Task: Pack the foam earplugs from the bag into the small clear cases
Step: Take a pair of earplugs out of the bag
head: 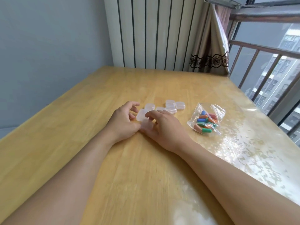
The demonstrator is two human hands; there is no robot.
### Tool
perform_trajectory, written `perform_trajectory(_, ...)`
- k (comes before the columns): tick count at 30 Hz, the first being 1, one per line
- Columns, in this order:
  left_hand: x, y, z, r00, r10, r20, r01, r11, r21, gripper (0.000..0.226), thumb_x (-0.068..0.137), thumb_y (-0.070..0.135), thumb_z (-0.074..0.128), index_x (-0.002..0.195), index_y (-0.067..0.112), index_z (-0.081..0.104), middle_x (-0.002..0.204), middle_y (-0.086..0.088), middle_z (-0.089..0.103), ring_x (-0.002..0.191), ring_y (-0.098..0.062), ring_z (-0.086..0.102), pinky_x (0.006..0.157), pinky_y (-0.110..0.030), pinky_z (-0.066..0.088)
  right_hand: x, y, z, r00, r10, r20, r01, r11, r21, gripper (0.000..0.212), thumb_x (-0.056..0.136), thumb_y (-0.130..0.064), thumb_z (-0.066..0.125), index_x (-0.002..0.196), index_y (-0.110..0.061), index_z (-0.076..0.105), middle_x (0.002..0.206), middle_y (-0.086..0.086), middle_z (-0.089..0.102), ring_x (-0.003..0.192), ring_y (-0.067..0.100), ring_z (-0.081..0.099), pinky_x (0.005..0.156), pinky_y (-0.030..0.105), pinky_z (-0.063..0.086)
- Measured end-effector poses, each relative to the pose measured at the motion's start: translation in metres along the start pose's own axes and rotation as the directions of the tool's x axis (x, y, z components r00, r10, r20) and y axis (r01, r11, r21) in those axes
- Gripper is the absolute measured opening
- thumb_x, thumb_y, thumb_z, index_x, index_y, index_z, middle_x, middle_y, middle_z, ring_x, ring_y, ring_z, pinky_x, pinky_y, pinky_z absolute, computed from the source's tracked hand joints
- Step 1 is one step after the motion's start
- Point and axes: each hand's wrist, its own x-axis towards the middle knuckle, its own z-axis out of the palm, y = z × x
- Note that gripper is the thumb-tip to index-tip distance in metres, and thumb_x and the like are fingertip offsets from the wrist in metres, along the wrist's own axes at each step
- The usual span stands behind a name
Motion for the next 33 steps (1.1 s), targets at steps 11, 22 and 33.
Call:
perform_trajectory(11, 0.006, 0.002, 0.015, 0.997, 0.065, 0.031, -0.071, 0.963, 0.259, 0.061, 0.075, 0.052, 0.076, 0.131, 0.034, 0.059, 0.127, 0.014, 0.059, 0.117, -0.016, 0.051, 0.097, -0.034, 0.046, -0.008, 0.007, -0.010, 0.994, 0.099, -0.035, -0.092, 0.983, 0.162, 0.042, 0.084, -0.028, 0.073, 0.123, -0.017, 0.064, 0.109, -0.004, 0.070, 0.098, 0.013, 0.063, 0.084, 0.026, 0.048)
perform_trajectory(22, -0.024, 0.047, -0.001, 0.990, -0.004, 0.139, 0.096, 0.746, -0.659, 0.049, 0.072, 0.024, 0.083, 0.116, 0.010, 0.064, 0.110, -0.011, 0.072, 0.096, -0.025, 0.072, 0.080, -0.029, 0.057, -0.033, 0.003, -0.064, 0.965, 0.026, -0.260, 0.033, 0.975, 0.221, 0.053, 0.079, -0.028, 0.084, 0.127, -0.025, 0.063, 0.121, -0.014, 0.063, 0.103, 0.005, 0.061, 0.077, 0.015, 0.052)
perform_trajectory(33, -0.034, 0.096, 0.051, 0.925, -0.093, 0.369, 0.355, 0.559, -0.749, 0.050, 0.088, 0.037, 0.070, 0.123, 0.003, 0.063, 0.110, -0.017, 0.072, 0.100, -0.027, 0.068, 0.077, -0.024, 0.054, -0.064, 0.028, -0.078, 0.970, 0.055, -0.236, 0.054, 0.902, 0.429, 0.037, 0.081, -0.016, 0.083, 0.116, -0.021, 0.072, 0.099, -0.008, 0.070, 0.093, 0.011, 0.066, 0.074, 0.024, 0.055)
